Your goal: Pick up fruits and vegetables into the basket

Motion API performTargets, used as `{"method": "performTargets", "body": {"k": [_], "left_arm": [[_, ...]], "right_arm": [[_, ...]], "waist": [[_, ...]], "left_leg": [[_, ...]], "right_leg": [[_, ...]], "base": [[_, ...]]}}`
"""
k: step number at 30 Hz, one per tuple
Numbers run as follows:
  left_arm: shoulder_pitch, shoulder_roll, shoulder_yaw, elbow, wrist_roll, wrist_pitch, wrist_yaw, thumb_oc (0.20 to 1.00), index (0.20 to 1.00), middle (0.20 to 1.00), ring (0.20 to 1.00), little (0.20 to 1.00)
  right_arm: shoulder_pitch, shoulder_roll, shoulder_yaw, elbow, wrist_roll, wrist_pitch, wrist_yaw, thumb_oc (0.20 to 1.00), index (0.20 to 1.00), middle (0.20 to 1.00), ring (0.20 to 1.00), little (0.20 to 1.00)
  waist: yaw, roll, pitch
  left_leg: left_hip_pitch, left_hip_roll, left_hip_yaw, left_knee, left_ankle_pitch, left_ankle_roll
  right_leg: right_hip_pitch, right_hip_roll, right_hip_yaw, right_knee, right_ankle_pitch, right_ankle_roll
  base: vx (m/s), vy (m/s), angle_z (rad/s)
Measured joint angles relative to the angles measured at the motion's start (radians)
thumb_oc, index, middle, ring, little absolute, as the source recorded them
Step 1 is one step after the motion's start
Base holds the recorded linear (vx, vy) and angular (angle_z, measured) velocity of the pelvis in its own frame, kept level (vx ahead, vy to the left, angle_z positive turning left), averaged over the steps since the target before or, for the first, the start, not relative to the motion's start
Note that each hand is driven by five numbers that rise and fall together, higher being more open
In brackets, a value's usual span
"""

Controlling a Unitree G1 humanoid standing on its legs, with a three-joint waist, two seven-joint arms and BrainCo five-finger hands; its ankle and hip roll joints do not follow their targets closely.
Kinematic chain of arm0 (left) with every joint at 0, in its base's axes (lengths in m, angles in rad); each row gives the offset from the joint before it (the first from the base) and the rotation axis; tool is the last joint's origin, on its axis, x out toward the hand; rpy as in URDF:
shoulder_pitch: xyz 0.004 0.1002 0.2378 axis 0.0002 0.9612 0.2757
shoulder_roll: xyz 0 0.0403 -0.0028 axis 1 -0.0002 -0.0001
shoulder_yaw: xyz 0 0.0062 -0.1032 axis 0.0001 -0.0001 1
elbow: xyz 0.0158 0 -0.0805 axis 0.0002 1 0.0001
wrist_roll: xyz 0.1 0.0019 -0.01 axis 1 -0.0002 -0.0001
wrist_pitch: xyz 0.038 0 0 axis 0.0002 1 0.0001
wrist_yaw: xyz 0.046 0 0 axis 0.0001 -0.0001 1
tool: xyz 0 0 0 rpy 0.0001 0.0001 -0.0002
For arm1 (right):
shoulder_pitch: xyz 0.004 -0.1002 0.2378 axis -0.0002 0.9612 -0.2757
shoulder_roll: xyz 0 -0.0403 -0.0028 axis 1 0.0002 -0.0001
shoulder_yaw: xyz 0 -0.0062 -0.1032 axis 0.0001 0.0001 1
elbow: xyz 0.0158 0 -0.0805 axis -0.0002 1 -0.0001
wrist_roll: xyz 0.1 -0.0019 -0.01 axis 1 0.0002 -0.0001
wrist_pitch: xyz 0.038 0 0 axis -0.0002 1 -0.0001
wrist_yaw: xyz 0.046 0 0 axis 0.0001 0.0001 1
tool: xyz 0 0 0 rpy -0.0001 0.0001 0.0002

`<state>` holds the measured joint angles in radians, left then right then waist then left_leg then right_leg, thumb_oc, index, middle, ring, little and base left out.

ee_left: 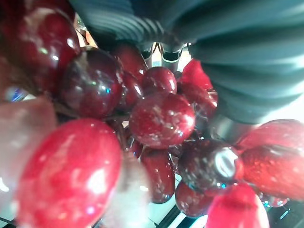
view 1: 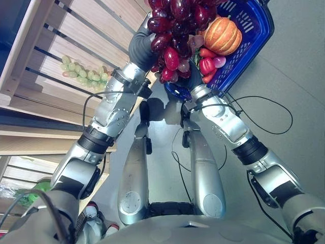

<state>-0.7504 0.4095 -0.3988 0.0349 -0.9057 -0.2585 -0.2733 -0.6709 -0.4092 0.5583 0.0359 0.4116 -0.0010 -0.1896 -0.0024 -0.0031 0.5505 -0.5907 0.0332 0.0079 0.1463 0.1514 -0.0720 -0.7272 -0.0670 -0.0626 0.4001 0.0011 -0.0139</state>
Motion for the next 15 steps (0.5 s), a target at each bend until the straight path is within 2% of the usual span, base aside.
{"method": "performTargets", "body": {"k": [15], "left_arm": [[-0.011, -0.006, 0.000, -0.024, -0.004, 0.015, 0.002, 0.200, 0.200, 0.200, 0.200, 0.200]], "right_arm": [[0.000, 0.004, 0.008, 0.000, -0.001, -0.003, -0.025, 0.200, 0.200, 0.200, 0.200, 0.200]], "waist": [[0.000, 0.000, 0.000]], "left_leg": [[-0.001, -0.003, -0.002, 0.000, 0.001, 0.002]], "right_leg": [[0.000, -0.003, -0.002, 0.000, 0.000, 0.000]], "base": [[0.00, 0.000, 0.00]]}}
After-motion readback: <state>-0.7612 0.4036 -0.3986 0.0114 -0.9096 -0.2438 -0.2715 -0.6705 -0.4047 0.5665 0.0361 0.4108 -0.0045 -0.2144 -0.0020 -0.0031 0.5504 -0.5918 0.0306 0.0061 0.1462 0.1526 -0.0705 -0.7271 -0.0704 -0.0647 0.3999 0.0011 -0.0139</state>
